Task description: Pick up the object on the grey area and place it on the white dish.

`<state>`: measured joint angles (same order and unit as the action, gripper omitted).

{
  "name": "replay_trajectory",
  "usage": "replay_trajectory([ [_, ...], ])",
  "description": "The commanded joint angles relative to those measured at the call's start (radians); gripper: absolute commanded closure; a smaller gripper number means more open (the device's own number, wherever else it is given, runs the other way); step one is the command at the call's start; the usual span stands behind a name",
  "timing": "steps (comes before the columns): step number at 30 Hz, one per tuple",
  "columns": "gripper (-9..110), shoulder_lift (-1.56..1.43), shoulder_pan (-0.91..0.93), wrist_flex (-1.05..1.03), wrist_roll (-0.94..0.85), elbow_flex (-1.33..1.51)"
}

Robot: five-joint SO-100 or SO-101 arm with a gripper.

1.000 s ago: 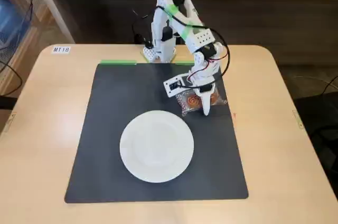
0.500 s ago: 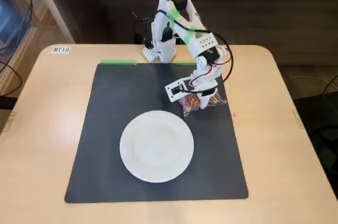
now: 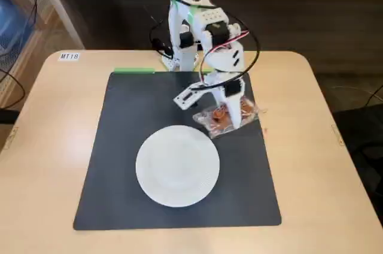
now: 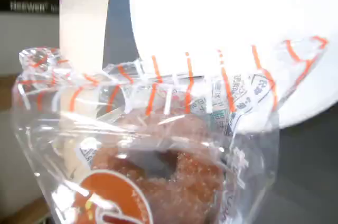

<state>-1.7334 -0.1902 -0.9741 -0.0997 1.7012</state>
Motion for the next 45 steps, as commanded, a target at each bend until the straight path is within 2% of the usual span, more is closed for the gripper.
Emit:
replay_trajectory([
  [1,82,0.061,0.135,-0.011,-0.057,-0.103],
  [5,83,0.202,0.225,-0.086,-0.072,-0.199],
  [10,82,0.428,0.229,-0.219,-0.074,-0.387],
  [13,77,0.537,0.207,-0.275,-0.063,-0.482],
  [16,64,0.566,0.198,-0.304,-0.040,-0.503],
  [19,56,0.520,0.198,-0.356,0.000,-0.503],
  [21,54,0.446,0.196,-0.407,0.018,-0.503],
  [24,54,0.268,0.186,-0.465,0.029,-0.503],
  [27,59,0.029,0.181,-0.503,0.020,-0.479],
  [29,73,-0.153,0.181,-0.512,0.005,-0.410],
  [33,101,-0.520,0.187,-0.492,0.020,-0.100],
  [39,101,-1.015,0.120,-0.233,0.000,0.566],
  [45,101,-1.167,0.129,-0.066,0.014,0.877],
])
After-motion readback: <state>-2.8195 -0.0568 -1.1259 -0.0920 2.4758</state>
